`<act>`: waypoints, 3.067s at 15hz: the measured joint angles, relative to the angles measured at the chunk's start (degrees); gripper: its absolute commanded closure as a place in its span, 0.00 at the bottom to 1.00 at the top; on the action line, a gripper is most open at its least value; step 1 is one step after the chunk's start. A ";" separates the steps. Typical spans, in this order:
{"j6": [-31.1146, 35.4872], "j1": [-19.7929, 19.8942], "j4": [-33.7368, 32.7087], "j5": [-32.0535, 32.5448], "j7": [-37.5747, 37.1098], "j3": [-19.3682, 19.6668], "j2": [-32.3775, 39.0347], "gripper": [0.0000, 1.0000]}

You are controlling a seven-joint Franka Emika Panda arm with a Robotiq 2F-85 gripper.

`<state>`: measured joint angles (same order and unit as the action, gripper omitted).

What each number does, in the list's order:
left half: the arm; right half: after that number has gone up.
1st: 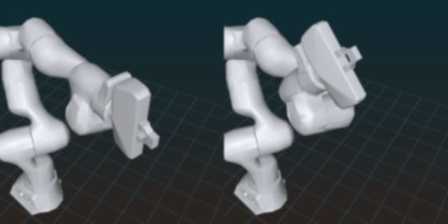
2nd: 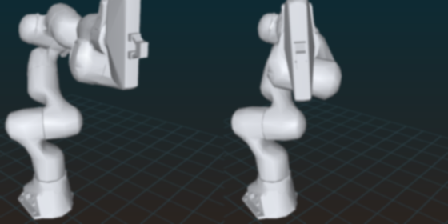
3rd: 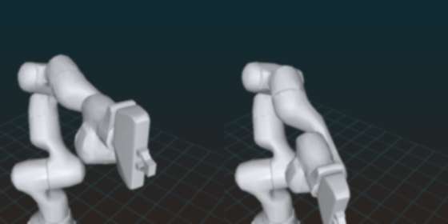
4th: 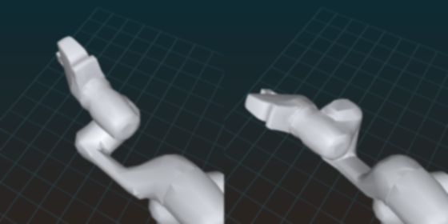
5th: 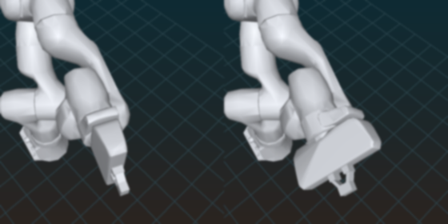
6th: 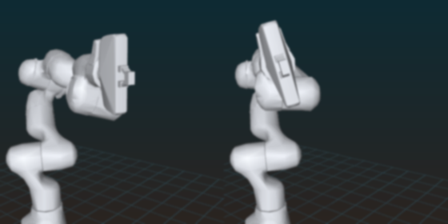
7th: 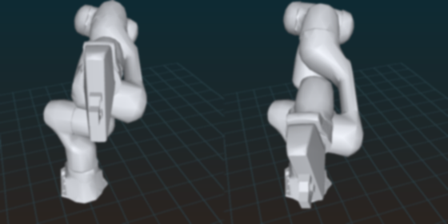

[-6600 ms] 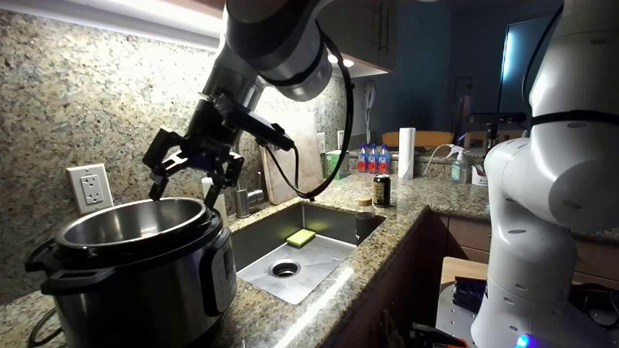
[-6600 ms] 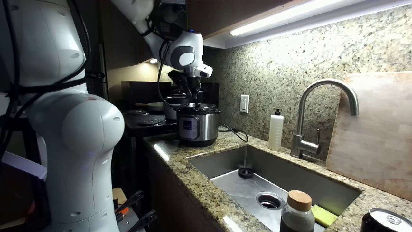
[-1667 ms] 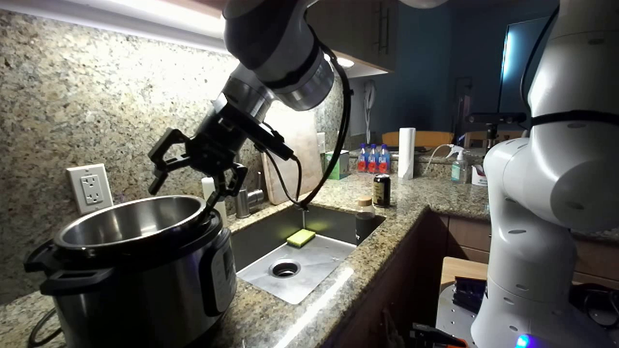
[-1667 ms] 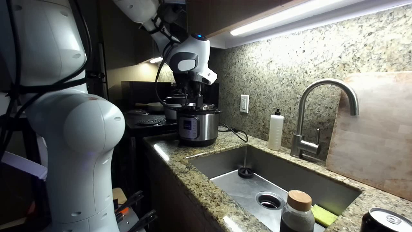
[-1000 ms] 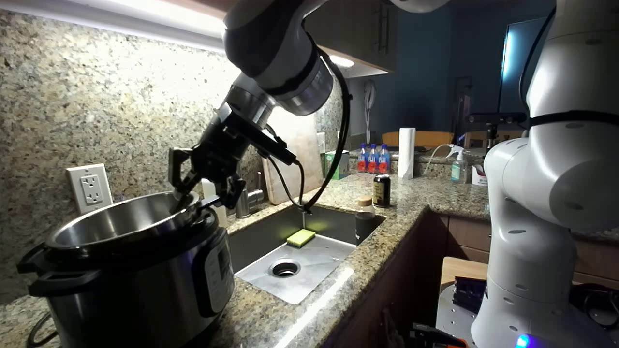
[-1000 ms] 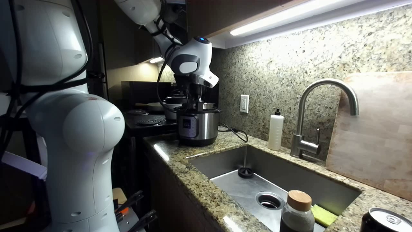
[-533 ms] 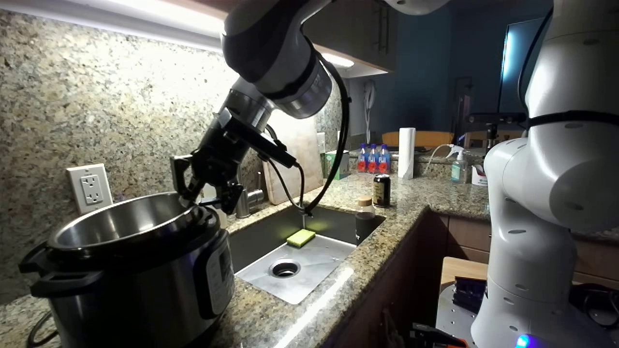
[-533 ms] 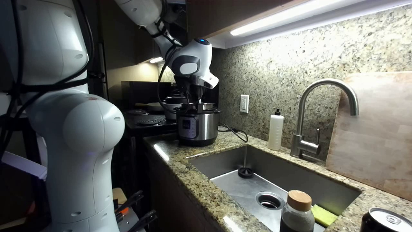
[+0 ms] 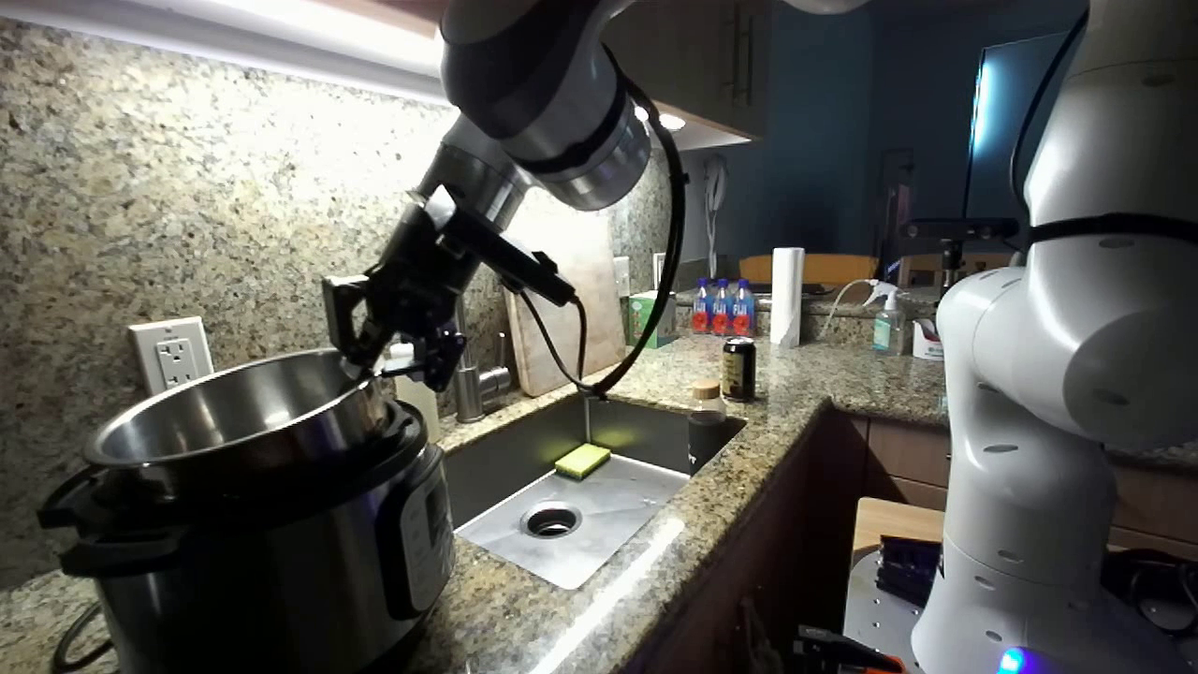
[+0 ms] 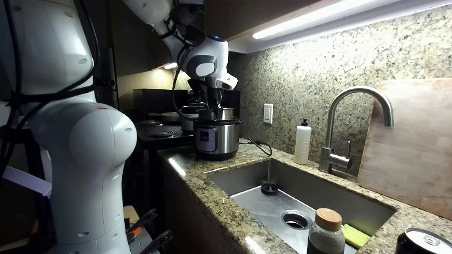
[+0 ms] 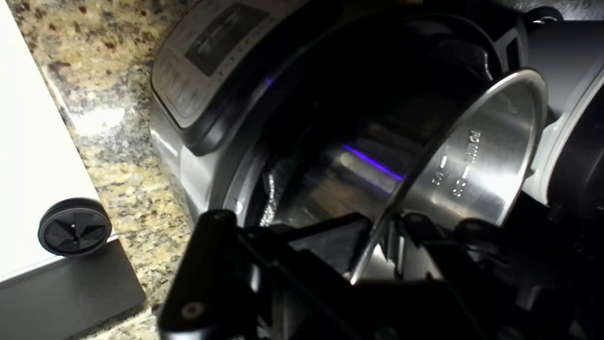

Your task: Put the silver pot into the sink.

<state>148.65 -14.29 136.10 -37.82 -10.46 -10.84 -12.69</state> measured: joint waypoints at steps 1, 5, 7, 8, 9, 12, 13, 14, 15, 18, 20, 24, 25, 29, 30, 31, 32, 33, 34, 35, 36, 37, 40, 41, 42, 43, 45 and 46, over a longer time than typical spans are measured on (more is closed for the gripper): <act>0.02 -0.03 -0.01 0.45 -0.03 -0.30 -0.97 0.89; 0.02 -0.35 -0.50 2.28 -0.25 -1.79 -5.00 0.89; -0.01 -0.75 -0.94 2.74 -0.25 -2.33 -6.73 0.89; -0.01 -1.00 -1.19 2.92 -0.25 -2.47 -7.43 0.89; -0.03 -1.11 -1.49 2.98 -0.25 -2.62 -7.98 0.89; -0.04 -1.56 -2.40 2.99 -0.25 -2.57 -8.78 0.89; -0.06 -1.66 -2.59 2.98 -0.25 -2.42 -8.91 0.89; -0.06 -1.74 -2.71 2.97 -0.25 -2.21 -9.05 0.89; -0.06 -1.83 -2.87 2.85 -0.25 -1.95 -9.22 0.89; -0.08 -2.30 -3.45 2.49 -0.25 -1.05 -9.77 0.89; -0.08 -2.53 -3.53 2.36 -0.25 -0.57 -10.18 0.89; -0.17 -2.57 -3.53 2.18 -0.25 0.06 -10.54 0.90; -0.25 -2.59 -3.52 1.96 -0.24 0.29 -10.53 0.91; -0.28 -2.63 -2.91 0.16 -0.09 1.85 -10.54 0.58; -0.28 -2.58 -2.63 -0.13 -0.09 2.30 -10.58 0.52; -0.27 -2.50 -2.23 -0.38 -0.09 2.74 -10.67 0.45; -0.28 -2.42 -1.69 -0.63 -0.09 3.18 -10.81 0.39; -0.27 -2.38 -1.06 -0.92 -0.09 3.62 -10.99 0.34; -0.28 -2.36 -0.34 -1.21 -0.09 4.06 -11.23 0.27; -0.27 -2.34 0.40 -1.48 -0.09 4.43 -11.45 0.20; -0.27 -2.32 1.28 -2.00 -0.09 4.81 -11.74 0.13; -0.27 -2.30 2.23 -2.66 -0.06 5.21 -12.04 0.08; -0.27 -2.28 5.17 -4.75 0.23 6.38 -12.95 0.00; -0.27 -2.28 6.03 -5.59 0.55 6.72 -13.10 0.00; -0.28 -2.29 6.76 -6.44 0.98 7.00 -13.14 0.00; -0.28 -2.29 7.38 -7.39 1.52 7.21 -13.12 0.00; -0.30 -2.30 8.30 -9.16 2.56 7.41 -12.96 0.00; -0.35 -2.32 8.59 -10.10 3.23 7.41 -12.75 0.00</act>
<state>148.30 -16.61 144.69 -47.92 -7.24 -3.43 -25.44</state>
